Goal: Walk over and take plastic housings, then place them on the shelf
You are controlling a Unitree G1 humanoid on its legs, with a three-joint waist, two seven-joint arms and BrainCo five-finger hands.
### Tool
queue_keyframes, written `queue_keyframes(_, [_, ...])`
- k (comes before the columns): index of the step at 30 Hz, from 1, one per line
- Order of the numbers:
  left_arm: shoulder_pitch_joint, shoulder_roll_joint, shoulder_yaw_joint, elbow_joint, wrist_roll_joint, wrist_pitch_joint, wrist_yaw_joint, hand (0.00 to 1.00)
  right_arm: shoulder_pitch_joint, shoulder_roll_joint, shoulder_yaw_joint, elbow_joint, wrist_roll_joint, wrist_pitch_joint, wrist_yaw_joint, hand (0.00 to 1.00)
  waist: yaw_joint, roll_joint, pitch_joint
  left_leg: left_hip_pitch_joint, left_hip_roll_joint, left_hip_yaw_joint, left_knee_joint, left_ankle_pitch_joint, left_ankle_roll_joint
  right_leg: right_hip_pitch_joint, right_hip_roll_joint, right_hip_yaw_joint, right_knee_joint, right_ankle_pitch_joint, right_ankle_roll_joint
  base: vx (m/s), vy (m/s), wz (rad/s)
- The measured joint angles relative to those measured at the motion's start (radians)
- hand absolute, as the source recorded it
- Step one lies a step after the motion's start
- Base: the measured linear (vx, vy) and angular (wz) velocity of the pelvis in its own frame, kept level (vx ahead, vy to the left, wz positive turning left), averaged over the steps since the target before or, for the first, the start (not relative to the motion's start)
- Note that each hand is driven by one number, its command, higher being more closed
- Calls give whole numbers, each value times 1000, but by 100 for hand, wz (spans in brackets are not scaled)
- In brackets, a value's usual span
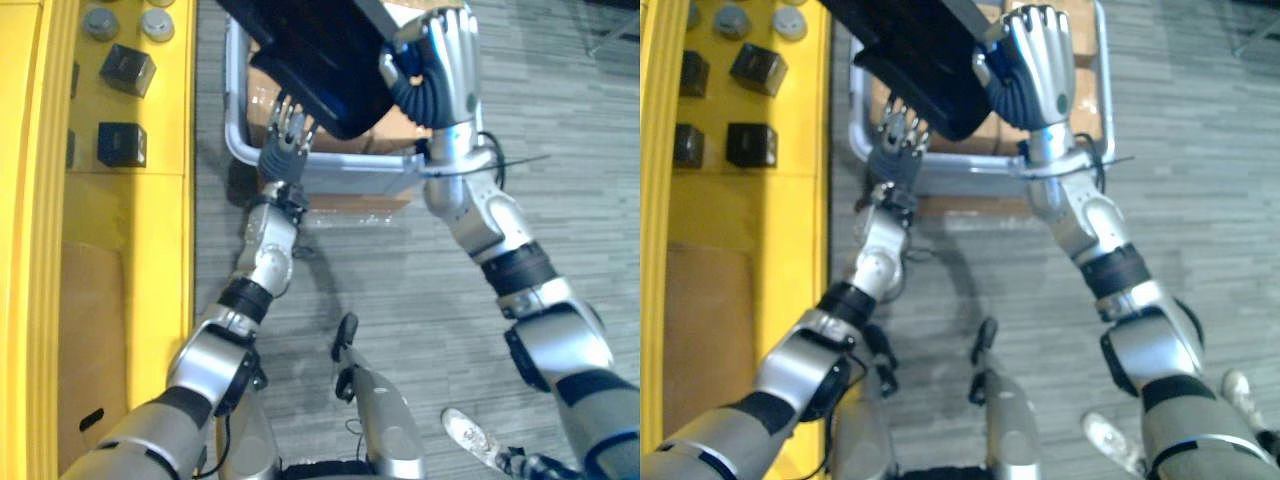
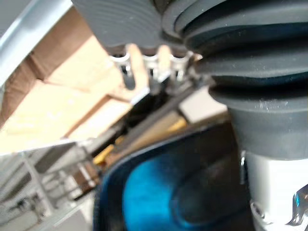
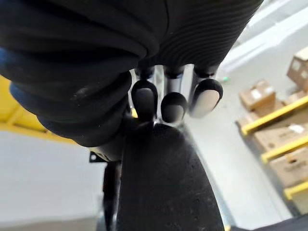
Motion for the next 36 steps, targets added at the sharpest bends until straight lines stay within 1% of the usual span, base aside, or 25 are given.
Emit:
queue_keyframes(4, [0,-3,-8,35,33,10,13,0,30,1,-1,-44,1,-2,0,100,1,-4,-2,1,3,-1,11,-7,0,11,2,0,-8,1,2,32,47,1])
queue_keyframes(8, [2,-1,-10,39,34,14,12,0,51,8,-1,-102,2,-22,7,100,2,-7,-4,1,4,-1,12,-8,0,15,4,0,-17,5,3,35,30,0])
queue_keyframes(10, [2,-1,-10,50,34,9,10,0,64,14,-1,-123,7,-34,33,100,2,-8,-4,1,5,-1,13,-8,0,15,5,0,-17,5,3,46,36,0])
queue_keyframes(13, [2,-1,-11,64,25,-3,3,0,82,23,-2,-123,32,-39,64,100,2,-8,-4,2,5,-1,13,-8,0,16,5,0,-17,6,3,45,38,0])
queue_keyframes(16, [2,-1,-10,64,22,-7,3,0,109,35,-2,-123,58,-39,74,100,2,-8,-4,4,5,0,13,-8,0,19,5,0,-17,6,3,44,42,0])
queue_keyframes(17, [2,0,-10,64,8,-13,1,0,131,39,-3,-123,78,-40,86,100,2,-8,-4,6,5,0,12,-8,0,21,5,0,-18,6,3,38,36,0])
queue_keyframes(20, [2,0,-9,64,-27,-33,-18,0,168,45,-4,-123,91,-41,101,100,3,-8,-4,15,5,1,10,-9,-1,31,6,0,-24,6,3,36,32,-1])
queue_keyframes(24, [5,4,1,64,-120,-61,-45,0,228,74,-26,-123,114,-41,115,100,1,-30,-18,16,5,4,8,-11,-5,32,8,3,-38,10,4,48,31,-5])
queue_keyframes(25, [5,3,3,64,-144,-72,-60,0,247,75,-28,-124,120,-41,116,100,1,-35,-21,16,5,4,8,-12,-5,32,8,3,-38,10,4,57,33,0])
queue_keyframes(26, [5,4,4,64,-153,-77,-69,0,256,77,-30,-125,120,-41,118,100,0,-37,-23,16,5,4,8,-12,-5,32,8,2,-38,10,4,62,36,0])
queue_keyframes(28, [6,4,16,63,-219,-87,-105,0,298,80,-33,-146,119,-41,134,100,1,-40,-24,16,5,4,8,-14,-7,32,8,3,-38,10,4,57,37,1])
queue_keyframes(29, [7,4,20,63,-222,-87,-107,0,302,81,-33,-148,119,-41,134,100,1,-40,-24,16,5,4,8,-14,-7,32,8,3,-38,10,4,49,37,0])
queue_keyframes(30, [7,4,38,63,-229,-88,-112,100,311,84,-33,-152,119,-41,135,100,1,-40,-24,16,5,4,8,-15,-7,32,8,3,-38,11,4,42,36,0])
queue_keyframes(31, [7,4,49,58,-252,-89,-114,100,317,86,-33,-153,119,-41,135,100,1,-40,-24,16,5,4,8,-15,-7,33,8,3,-38,11,4,39,35,0])
queue_keyframes(36, [7,6,51,55,-250,-89,-109,100,346,103,-46,-159,120,-41,134,100,3,-40,-25,16,5,2,9,-15,-7,34,8,4,-38,11,5,30,38,1])
